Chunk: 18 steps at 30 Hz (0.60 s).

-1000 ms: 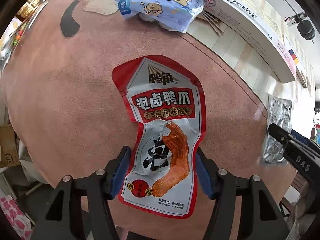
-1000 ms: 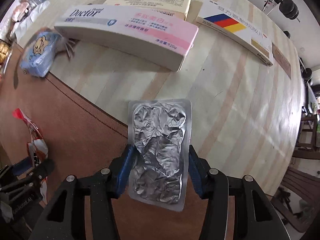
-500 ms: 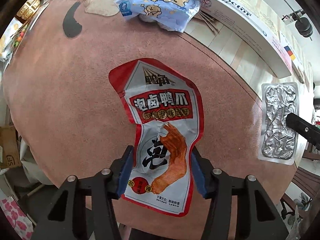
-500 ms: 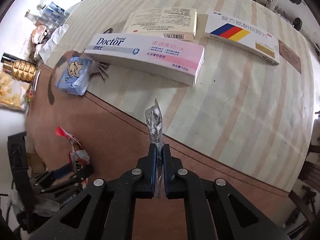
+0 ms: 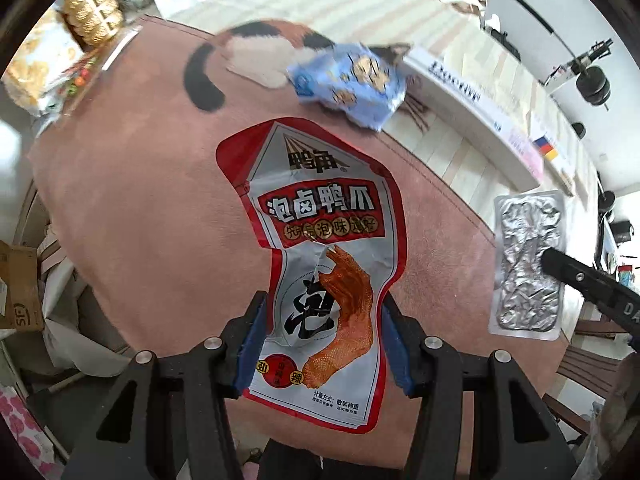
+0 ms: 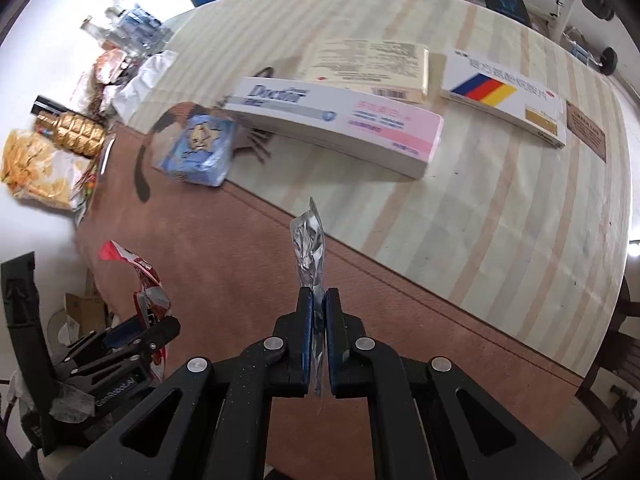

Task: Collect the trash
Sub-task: 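Carry the red wrapper and blister pack to the bin and release both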

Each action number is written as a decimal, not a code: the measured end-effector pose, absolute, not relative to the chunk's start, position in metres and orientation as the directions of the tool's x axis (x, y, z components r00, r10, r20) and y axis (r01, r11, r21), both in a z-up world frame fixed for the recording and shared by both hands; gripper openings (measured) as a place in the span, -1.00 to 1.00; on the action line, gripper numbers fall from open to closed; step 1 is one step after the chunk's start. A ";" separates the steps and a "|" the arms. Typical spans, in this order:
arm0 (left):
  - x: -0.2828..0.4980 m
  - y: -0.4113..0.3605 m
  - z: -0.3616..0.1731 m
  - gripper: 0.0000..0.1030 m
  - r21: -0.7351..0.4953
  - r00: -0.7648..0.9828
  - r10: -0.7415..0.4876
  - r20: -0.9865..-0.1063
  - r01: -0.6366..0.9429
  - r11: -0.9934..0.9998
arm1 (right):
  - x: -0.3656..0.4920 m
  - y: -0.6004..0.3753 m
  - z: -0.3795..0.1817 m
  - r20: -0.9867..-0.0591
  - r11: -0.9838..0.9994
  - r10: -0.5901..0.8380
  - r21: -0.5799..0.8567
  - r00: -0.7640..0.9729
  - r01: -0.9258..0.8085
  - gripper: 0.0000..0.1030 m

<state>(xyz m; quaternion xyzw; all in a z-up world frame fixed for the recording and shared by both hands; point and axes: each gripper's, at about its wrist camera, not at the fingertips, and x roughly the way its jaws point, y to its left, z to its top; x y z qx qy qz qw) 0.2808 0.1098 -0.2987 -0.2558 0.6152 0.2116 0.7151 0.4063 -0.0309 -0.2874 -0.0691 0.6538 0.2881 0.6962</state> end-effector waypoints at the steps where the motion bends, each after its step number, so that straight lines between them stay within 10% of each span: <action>1: 0.275 0.110 -0.293 -0.02 -0.109 0.165 -0.006 -0.986 -0.620 0.777 | 0.400 -0.029 -0.283 -0.948 0.818 0.316 0.284 -0.021 -0.501 -0.88; 18: 0.057 0.124 -0.281 -0.02 -0.190 0.265 0.018 -0.964 -0.737 0.649 | 0.196 0.011 -0.282 -0.936 0.674 0.346 0.295 -0.064 -0.678 -0.88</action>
